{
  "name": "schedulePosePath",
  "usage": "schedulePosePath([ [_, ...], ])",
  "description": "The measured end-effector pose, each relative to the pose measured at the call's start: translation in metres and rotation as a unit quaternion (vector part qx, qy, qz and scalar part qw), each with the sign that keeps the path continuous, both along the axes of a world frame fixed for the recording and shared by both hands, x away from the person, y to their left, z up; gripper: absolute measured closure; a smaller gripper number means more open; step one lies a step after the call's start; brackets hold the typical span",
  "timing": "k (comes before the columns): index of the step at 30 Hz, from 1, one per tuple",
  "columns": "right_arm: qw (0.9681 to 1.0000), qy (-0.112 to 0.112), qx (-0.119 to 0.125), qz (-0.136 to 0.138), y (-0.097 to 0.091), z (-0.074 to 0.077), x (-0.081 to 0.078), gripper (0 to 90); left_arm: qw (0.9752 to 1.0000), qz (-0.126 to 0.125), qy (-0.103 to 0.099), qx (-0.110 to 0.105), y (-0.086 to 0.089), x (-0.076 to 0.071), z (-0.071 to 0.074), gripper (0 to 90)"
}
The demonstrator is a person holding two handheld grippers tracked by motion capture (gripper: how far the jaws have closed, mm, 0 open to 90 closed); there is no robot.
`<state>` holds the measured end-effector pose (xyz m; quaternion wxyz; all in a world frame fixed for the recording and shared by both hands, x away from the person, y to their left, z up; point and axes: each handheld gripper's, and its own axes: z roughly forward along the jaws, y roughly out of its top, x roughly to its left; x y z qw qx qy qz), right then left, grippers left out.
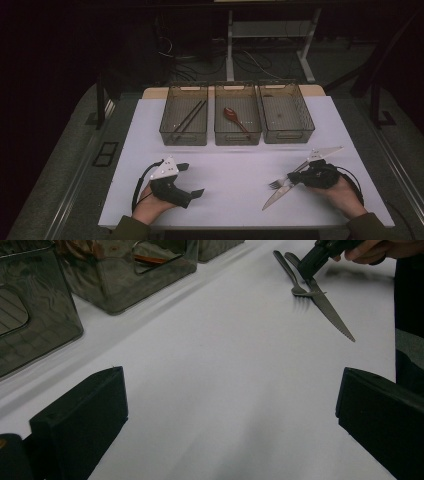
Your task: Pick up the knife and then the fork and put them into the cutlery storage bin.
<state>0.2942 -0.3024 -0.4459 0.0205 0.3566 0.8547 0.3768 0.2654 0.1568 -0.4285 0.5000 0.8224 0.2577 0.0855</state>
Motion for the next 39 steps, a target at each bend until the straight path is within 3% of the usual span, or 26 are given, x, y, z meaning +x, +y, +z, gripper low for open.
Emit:
schedulePosePath([
  [6,0.9999,0.000,-0.010,0.013,0.008,-0.004,0.001,88.7,1.0000,-0.003,0.002,0.000,-0.001,0.000,-0.001,0.0],
  [19,0.9999,-0.008,-0.003,0.008,0.015,-0.006,0.005,88.7,1.0000,-0.003,0.004,0.000,-0.002,0.001,-0.001,0.0],
  [39,0.9997,-0.023,-0.006,-0.010,0.035,-0.007,0.036,88.7,1.0000,-0.003,0.003,0.001,-0.002,0.002,-0.001,0.0],
])
